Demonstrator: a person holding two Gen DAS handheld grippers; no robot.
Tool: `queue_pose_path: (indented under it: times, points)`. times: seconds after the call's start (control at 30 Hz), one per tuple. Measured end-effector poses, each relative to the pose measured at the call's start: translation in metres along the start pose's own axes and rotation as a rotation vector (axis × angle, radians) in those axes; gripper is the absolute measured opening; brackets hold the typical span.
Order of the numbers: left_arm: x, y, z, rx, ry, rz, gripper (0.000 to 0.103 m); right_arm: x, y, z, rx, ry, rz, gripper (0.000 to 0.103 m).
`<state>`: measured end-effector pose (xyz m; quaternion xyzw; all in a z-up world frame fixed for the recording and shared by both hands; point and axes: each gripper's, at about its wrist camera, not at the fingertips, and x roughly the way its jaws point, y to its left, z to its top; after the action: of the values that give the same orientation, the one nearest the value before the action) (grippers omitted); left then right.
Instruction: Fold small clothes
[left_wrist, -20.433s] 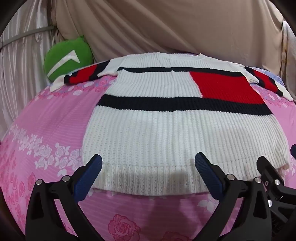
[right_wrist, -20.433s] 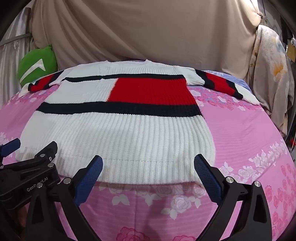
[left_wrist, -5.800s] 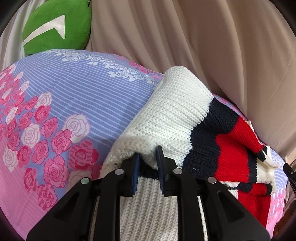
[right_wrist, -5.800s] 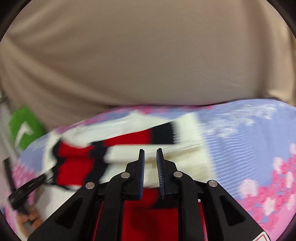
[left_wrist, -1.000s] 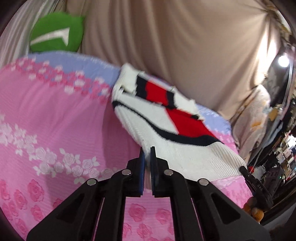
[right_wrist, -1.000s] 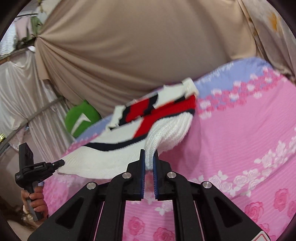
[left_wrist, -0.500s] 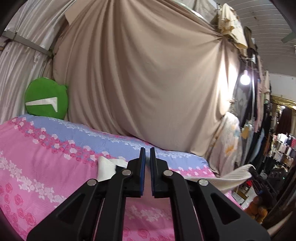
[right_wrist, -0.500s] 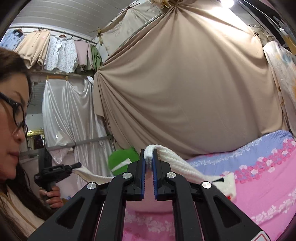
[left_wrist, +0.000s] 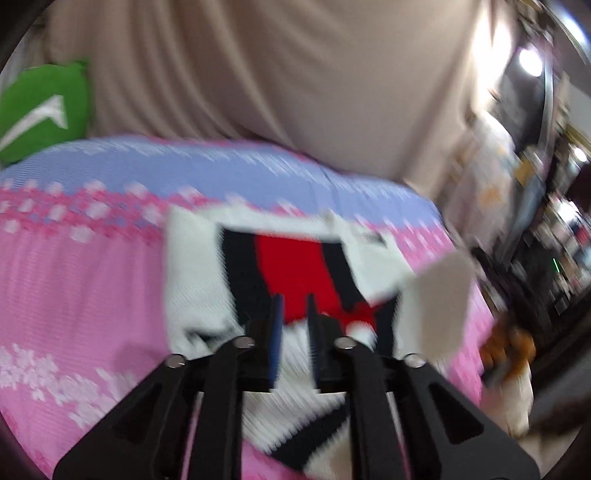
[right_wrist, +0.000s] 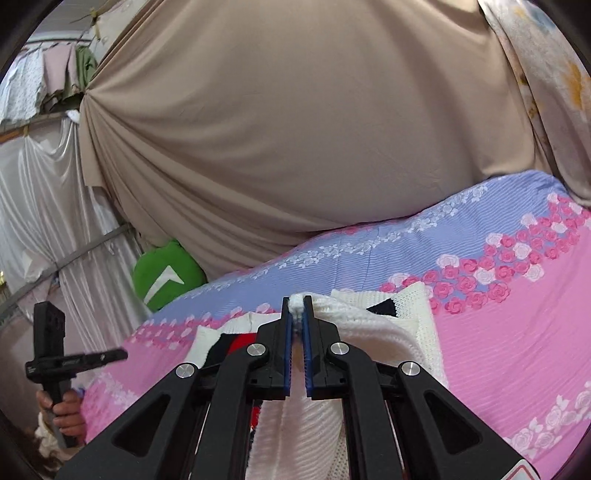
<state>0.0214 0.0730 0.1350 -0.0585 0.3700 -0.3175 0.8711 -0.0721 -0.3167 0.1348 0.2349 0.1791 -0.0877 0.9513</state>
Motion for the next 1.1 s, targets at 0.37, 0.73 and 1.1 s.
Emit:
queue_pose_path:
  times: [0.37,0.73,1.1]
  points:
    - [0.079,-0.082,-0.096,0.215,0.352,-0.291,0.057,-0.015,-0.006,-0.018,0.050,0.014,-0.020,0.005]
    - [-0.030,-0.027,0.032,0.151,-0.151,-0.041,0.004,-0.039,-0.020,0.013,0.040,-0.083,-0.044,0.005]
    - [0.146,0.099,0.123,-0.069,-0.002,0.365,0.009,0.172,-0.076,0.032,0.100,0.281,-0.188,0.010]
